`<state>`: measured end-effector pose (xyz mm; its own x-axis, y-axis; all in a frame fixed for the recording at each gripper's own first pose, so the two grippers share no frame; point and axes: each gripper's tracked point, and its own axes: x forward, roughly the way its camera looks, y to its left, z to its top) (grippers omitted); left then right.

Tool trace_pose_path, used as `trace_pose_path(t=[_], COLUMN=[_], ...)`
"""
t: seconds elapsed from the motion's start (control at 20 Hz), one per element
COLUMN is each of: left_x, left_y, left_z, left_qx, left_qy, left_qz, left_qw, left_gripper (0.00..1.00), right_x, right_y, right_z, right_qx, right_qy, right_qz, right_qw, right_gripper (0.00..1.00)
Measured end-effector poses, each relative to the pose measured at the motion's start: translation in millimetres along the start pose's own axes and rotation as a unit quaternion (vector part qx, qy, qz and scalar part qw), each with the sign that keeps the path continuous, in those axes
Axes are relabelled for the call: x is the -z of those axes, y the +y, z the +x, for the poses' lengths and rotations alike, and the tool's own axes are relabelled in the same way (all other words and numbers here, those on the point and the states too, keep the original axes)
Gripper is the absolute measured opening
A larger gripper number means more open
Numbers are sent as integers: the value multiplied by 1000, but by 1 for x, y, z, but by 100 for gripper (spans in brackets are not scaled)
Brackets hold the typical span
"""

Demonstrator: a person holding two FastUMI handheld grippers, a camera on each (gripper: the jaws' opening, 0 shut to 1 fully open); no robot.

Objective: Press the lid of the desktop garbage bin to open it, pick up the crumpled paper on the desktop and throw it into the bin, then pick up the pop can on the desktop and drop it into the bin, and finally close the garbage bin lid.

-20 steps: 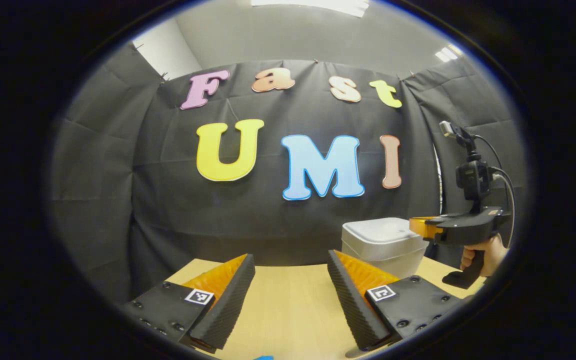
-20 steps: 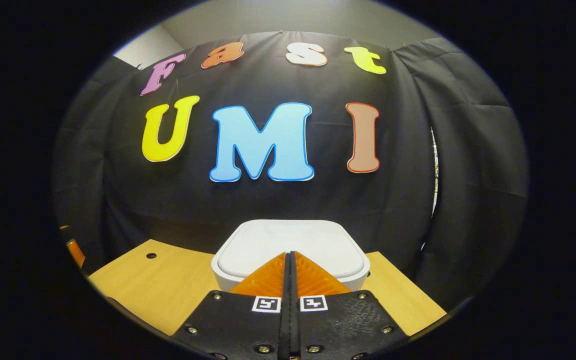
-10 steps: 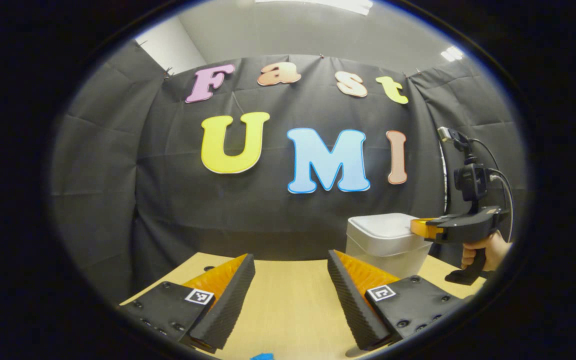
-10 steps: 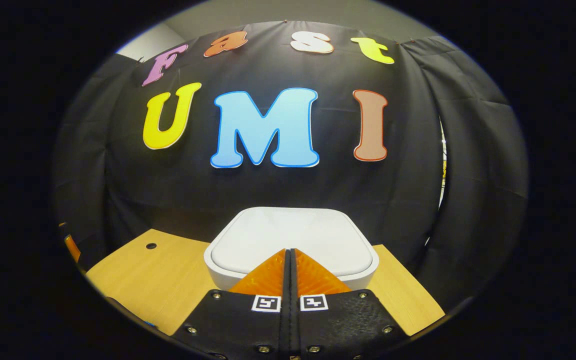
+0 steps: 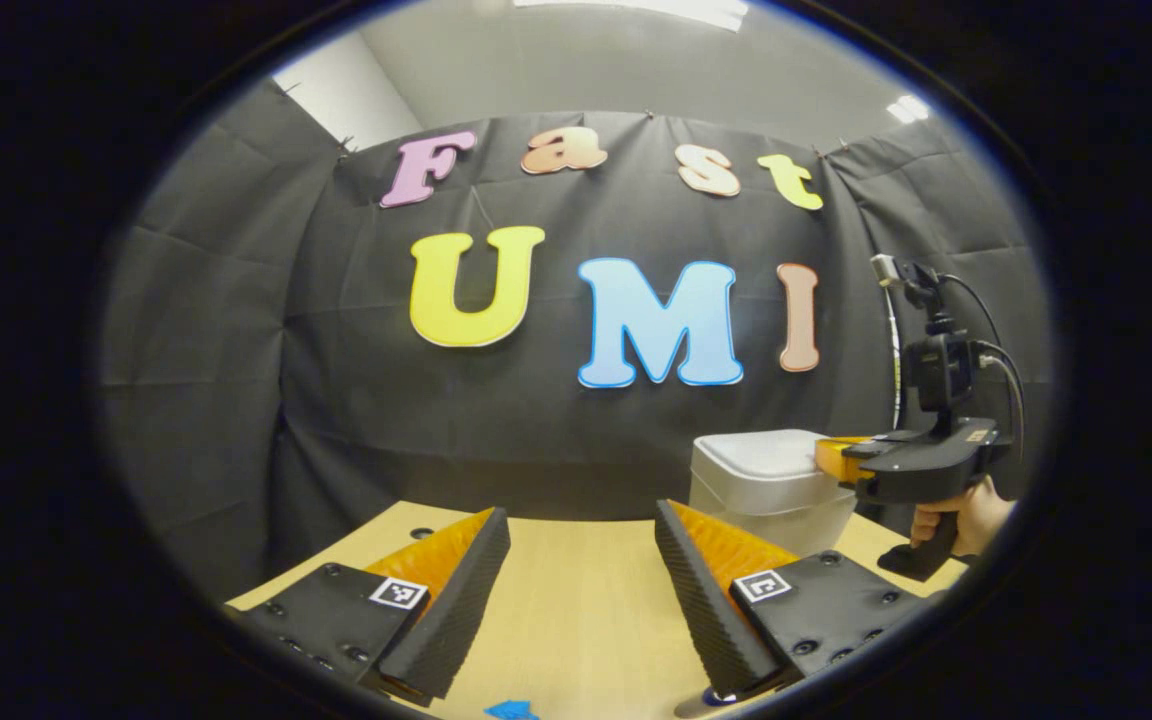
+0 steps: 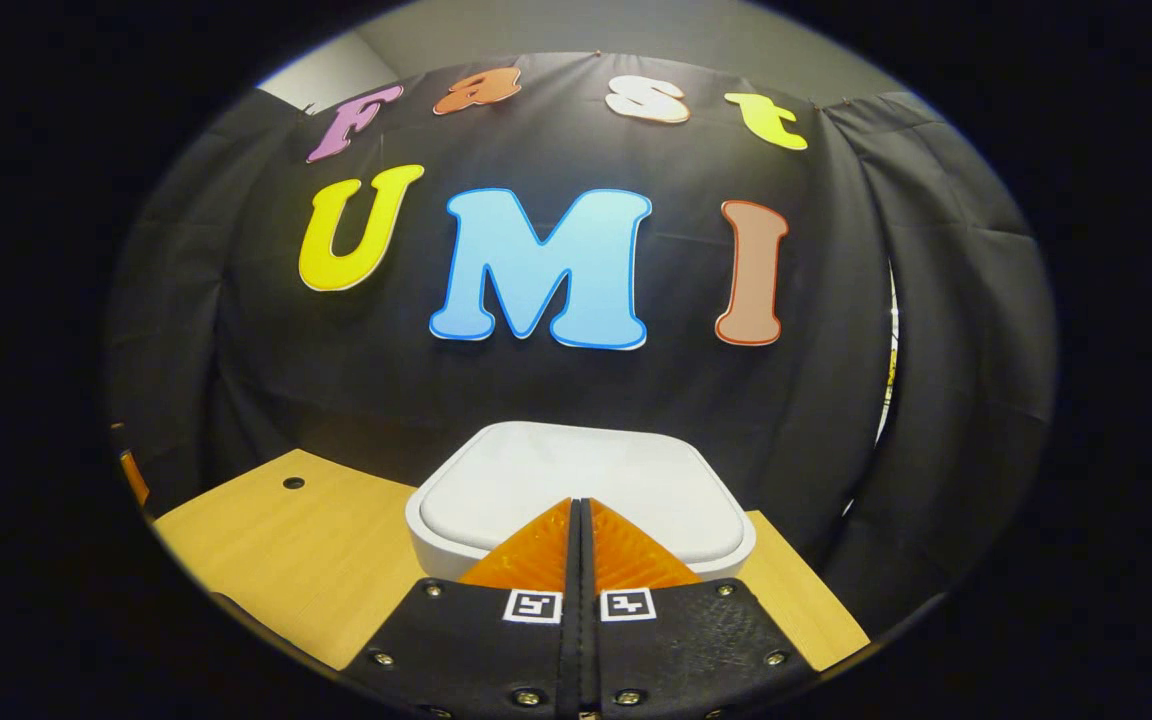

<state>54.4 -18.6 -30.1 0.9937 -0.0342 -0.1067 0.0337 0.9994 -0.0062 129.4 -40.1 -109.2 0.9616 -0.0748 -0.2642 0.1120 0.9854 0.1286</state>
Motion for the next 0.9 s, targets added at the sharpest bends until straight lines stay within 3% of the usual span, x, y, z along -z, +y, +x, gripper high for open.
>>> trace_pose_path(t=[0.3,0.45,0.55,0.9], left_x=[-10,-17,-19,-14], left_y=[14,11,12,22], left_z=[-19,-22,-22,-20], left_qx=[-67,-67,-62,-34], left_qy=[-13,-26,-31,-22], left_qz=[24,29,25,26], left_qw=[997,997,997,999], left_gripper=[95,99,95,97], right_x=[-26,-35,-40,-43], right_y=[-2,-8,-10,-10], right_z=[-3,-8,-14,-38], right_qx=[-33,-36,-34,-6], right_qy=[-38,-51,-59,-58], right_qz=[19,29,27,8], right_qw=[999,998,997,998], right_gripper=[0,0,0,0])
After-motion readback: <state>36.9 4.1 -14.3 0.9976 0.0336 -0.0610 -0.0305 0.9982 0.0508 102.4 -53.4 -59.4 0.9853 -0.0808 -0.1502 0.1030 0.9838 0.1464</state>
